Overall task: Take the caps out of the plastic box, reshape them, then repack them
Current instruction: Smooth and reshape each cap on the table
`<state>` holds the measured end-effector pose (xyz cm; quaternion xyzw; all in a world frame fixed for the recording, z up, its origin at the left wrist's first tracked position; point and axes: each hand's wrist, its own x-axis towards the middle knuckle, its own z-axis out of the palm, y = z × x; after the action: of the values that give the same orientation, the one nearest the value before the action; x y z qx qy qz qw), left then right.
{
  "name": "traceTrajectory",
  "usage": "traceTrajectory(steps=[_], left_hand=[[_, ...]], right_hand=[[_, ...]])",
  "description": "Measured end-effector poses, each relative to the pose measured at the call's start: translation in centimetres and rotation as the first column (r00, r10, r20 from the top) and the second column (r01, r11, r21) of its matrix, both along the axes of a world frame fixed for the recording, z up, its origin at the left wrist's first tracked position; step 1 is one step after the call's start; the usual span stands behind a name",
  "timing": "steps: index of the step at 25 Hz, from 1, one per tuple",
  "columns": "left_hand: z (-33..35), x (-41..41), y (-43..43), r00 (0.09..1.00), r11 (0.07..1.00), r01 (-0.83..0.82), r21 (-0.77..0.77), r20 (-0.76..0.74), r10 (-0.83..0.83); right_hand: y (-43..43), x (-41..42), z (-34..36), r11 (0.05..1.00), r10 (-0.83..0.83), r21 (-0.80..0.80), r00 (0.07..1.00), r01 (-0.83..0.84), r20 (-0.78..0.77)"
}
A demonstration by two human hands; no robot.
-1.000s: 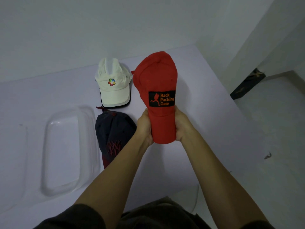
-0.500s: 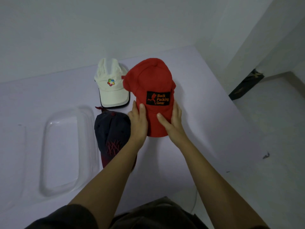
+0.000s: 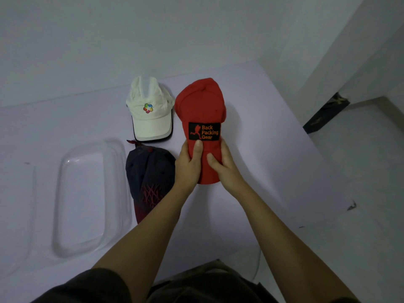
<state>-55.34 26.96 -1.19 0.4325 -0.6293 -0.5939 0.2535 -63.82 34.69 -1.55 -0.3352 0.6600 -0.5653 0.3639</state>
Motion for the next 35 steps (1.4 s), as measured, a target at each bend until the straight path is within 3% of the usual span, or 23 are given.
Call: traceTrajectory(steps=[10,14,18,23,32,35], left_hand=[[0.4,0.1,0.4,1.000,1.000,0.002,0.021,-0.011,-0.002],[0.2,0.3,0.4,0.999,1.000,0.027,-0.017,0.021,-0.026],[-2.5,0.6,0.9,0.998,0.997,0.067,0.024,0.004,-0.068],[-5.4,1.5,2.3,0.982,0.986,0.138,0.098,0.115,-0.149],[-6.9,1.5,2.8,0.898,0.958,0.287,0.018,0.344,-0.275],[-4.7,2.2,3.1,0.867,0.910,0.405,-0.090,0.353,-0.351]], right_hand=[[0.2,0.4,0.6,0.998,0.055,-0.019,0.985,-0.052,0.163],[0.3,0.1,-0.2,0.999,0.019,-0.032,1.000,-0.018,0.007],[1.7,-0.9,-2.7,0.969,0.056,0.245,0.962,0.012,-0.269],[4.0,-1.3,-4.4,0.933,0.090,0.359,0.974,-0.010,-0.208],[5.6,-1.5,-7.7,0.921,0.073,0.389,0.970,0.023,-0.231],[5.3,-1.1,-6.9,0.935,-0.036,0.327,0.952,0.140,-0.304]])
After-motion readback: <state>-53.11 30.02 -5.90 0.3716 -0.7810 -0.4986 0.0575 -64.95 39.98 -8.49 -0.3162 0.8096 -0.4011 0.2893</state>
